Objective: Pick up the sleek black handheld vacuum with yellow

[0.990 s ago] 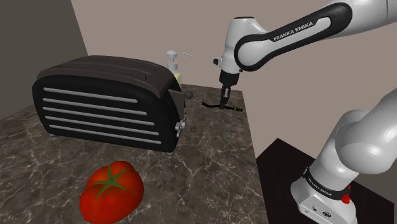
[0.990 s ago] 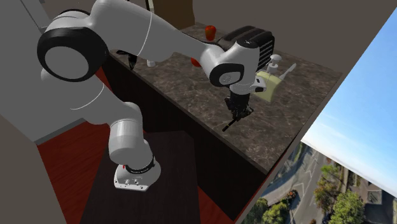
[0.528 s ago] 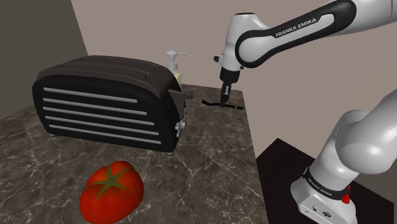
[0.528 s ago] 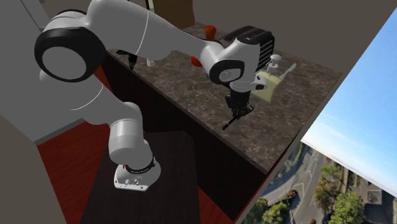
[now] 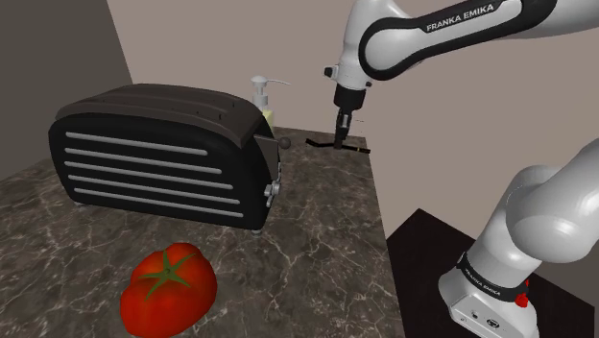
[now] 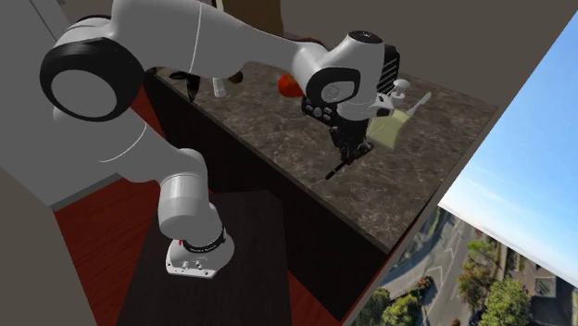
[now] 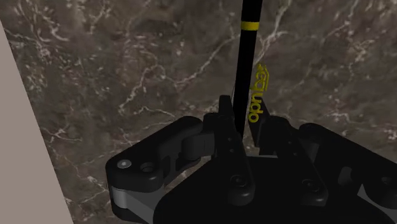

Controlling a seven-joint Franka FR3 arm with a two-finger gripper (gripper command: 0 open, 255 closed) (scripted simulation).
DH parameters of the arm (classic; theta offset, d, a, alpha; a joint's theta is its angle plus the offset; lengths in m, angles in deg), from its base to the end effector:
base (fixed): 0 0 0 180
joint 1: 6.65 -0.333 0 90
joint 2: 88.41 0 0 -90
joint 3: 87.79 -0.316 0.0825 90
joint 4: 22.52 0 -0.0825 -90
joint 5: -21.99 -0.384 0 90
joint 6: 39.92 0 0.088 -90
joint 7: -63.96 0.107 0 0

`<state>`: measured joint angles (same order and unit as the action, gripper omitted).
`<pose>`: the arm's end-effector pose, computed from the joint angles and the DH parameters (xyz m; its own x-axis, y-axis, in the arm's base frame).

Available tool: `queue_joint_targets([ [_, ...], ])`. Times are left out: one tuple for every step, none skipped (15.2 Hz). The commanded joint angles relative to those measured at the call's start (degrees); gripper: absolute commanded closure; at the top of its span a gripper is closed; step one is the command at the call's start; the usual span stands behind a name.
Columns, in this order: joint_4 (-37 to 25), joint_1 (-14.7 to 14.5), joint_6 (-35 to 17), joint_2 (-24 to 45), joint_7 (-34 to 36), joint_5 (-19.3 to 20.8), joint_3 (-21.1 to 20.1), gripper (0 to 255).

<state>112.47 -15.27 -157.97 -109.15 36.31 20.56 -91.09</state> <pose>0.4341 0.0942 0.4740 0.7778 0.6257 0.0594 0.6252 -0.7799 0.0284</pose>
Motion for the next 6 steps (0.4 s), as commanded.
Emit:
queue_joint_targets([
  [-1.21, 0.00, 1.71, -0.48, 0.01, 0.00, 0.02, 255],
  [-1.84, 0.00, 2.51, -0.65, 0.01, 0.01, 0.04, 255],
  [-2.48, 0.01, 3.30, -0.81, 0.01, 0.01, 0.05, 255],
  [-3.13, 0.01, 4.10, -0.95, 0.01, 0.02, 0.07, 255],
  [-3.22, 0.01, 4.22, -0.98, 0.01, 0.02, 0.07, 255],
  [-3.22, 0.01, 4.22, -0.97, 0.01, 0.02, 0.07, 255],
])
